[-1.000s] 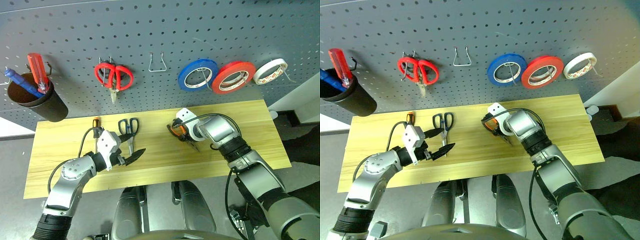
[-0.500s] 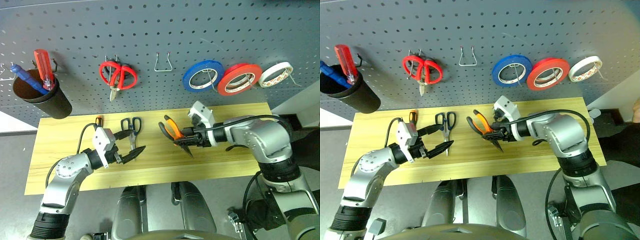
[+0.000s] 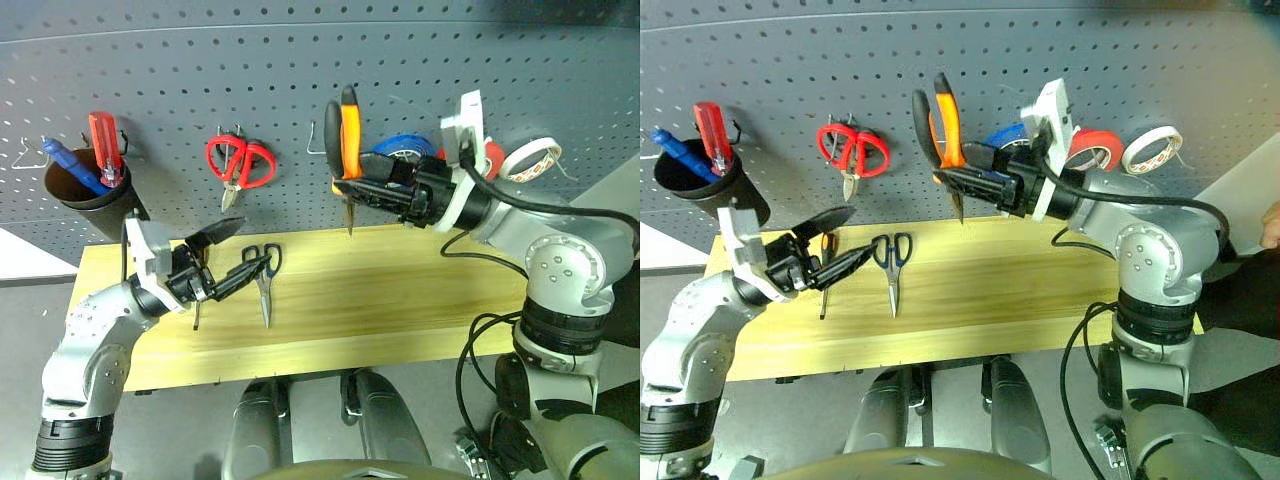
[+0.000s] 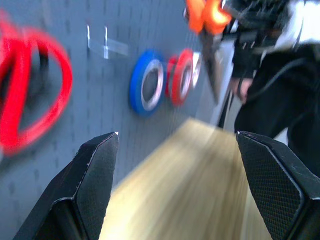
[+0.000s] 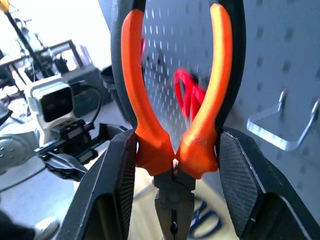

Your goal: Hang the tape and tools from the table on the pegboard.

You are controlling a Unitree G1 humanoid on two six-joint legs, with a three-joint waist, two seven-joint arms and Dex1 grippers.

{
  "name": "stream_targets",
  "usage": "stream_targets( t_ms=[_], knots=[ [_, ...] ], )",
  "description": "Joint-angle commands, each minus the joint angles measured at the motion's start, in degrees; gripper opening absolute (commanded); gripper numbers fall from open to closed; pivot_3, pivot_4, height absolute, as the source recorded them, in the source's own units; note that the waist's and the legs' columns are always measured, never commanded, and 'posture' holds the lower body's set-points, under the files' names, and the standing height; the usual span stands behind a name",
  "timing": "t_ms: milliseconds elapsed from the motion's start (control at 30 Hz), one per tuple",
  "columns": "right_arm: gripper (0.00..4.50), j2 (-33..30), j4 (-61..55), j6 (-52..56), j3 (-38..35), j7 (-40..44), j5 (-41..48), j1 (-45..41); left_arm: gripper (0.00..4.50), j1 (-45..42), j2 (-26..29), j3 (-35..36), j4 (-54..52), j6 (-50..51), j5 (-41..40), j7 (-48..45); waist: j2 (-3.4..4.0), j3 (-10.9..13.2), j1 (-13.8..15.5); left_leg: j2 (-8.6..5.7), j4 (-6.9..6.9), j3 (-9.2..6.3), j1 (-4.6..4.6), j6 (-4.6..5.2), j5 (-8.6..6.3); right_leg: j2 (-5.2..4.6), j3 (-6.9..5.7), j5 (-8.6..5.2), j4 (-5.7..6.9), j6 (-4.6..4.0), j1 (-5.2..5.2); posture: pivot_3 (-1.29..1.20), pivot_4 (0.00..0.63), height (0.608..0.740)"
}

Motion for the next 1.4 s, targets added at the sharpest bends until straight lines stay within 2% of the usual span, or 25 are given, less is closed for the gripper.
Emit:
stream_targets(
  t_ms=[33,367,567,867,1000,1400],
  knots=[
    [2.03,0.7,3.0,-5.1,-2.0,-1.4,1.4,-5.0,3.96,0.0,1.9,3.0,-6.6,1.8,-3.6,2.2,0.06,-0.3,-0.2,0.0,0.08,-0.02,0.0,0.0,0.0,0.0,0.0,0.04,0.01,0.02,0.03,-0.03,0.133,0.74],
    [2.03,5.4,18.3,-17.8,1.2,-8.3,-5.0,-15.3,3.96,3.8,3.6,8.9,-11.3,3.0,-6.6,6.8,0.21,-1.8,-0.1,0.06,0.36,0.09,0.05,0.01,0.11,0.21,0.0,0.29,0.13,-0.19,0.11,0.03,0.113,0.74],
    [2.03,8.7,24.1,-25.2,2.7,-11.9,-9.5,-17.8,3.96,5.1,5.0,11.7,-11.1,2.8,-6.5,7.4,0.25,-2.8,0.5,0.06,0.36,0.12,0.05,0.01,0.17,0.21,0.0,0.36,0.14,-0.22,0.11,0.06,0.104,0.74],
    [2.03,12.2,23.0,-32.0,9.5,-13.3,-15.9,-14.2,3.96,5.1,5.6,12.3,-9.8,1.9,-4.8,7.6,0.26,-3.5,1.9,0.11,0.36,0.13,0.07,-0.07,0.22,0.29,0.0,0.42,0.17,-0.3,0.1,0.07,0.106,0.74],
    [2.03,12.2,25.3,-38.9,12.8,-14.6,-22.1,-13.1,3.96,4.7,5.6,11.8,-8.9,1.4,-3.7,7.5,0.25,-3.6,1.8,0.09,0.38,0.17,0.06,-0.04,0.26,0.25,0.0,0.5,0.12,-0.37,0.11,0.07,0.111,0.74],
    [2.03,12.2,28.1,-41.3,13.2,-14.5,-24.6,-10.7,3.96,3.9,5.3,10.7,-8.1,1.1,-2.3,7.8,0.24,-3.8,1.7,0.11,0.38,0.15,0.1,-0.07,0.4,0.29,0.0,0.61,0.19,-0.44,0.11,0.06,0.108,0.74]
  ],
)
